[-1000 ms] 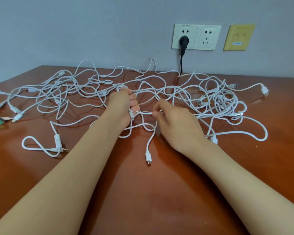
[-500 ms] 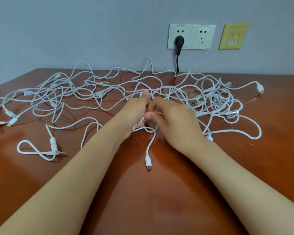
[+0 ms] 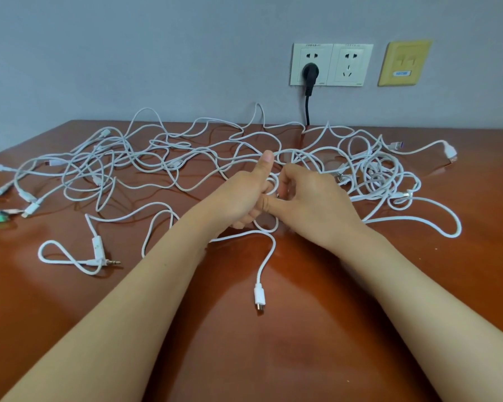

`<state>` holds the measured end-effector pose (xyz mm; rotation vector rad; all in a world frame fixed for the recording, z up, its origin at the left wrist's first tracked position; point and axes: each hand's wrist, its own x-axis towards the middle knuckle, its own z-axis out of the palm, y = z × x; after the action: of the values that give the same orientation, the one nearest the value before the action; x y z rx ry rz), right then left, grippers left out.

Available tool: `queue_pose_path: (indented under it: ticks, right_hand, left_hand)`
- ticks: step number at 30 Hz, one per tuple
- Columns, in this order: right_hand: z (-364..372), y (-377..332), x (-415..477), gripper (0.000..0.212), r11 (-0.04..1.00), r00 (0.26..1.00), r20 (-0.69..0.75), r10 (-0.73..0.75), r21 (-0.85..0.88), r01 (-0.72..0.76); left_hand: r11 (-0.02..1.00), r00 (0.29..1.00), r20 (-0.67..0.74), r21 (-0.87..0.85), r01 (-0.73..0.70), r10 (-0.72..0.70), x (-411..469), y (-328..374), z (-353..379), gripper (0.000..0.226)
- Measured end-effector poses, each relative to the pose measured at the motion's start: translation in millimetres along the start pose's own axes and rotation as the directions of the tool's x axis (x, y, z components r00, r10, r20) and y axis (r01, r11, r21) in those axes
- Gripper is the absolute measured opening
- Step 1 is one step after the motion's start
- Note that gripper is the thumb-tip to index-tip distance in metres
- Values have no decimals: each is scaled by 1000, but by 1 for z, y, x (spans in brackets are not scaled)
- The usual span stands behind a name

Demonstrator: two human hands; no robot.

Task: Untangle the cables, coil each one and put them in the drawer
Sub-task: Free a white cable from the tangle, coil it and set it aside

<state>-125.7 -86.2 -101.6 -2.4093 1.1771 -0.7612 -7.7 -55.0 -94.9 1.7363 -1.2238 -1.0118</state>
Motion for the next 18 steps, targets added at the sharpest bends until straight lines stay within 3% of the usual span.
queue_pose_path:
  ticks: [1,2,4,5,8,14,18]
  right_hand:
    - [0,1,0,38,1000,1000,14,-19,-8,19]
    - [0,2,0,37,999,999,27,-39,-30,40]
    - [-2,4,-1,34,992,996,57,-73,-102,78]
    - [-3,5,-1,31,988,994,77,-79,-128,89]
    - [-5,7,0,28,993,988,133,-81,-76,92]
    - [2,10,6,27,995,996,-31,-82,56,83]
    - [3,15,7,32,998,998,-51,-36,48,39]
  left_hand:
    - [1000,1000,-28,3,-3,3,1,0,-1,46]
    - [1000,998,-57,-11,0,0,2,-1,-4,62]
    - [999,990,-138,-22,-24,21,5,-4,-11,48]
    - [1000,983,-179,-6,-30,28,4,-5,-15,53]
    - [997,952,-299,59,-49,64,8,-9,-22,55]
    - [999,985,-170,3,-38,38,10,-5,-9,53]
    - [997,996,-52,37,-70,72,8,-4,-1,57]
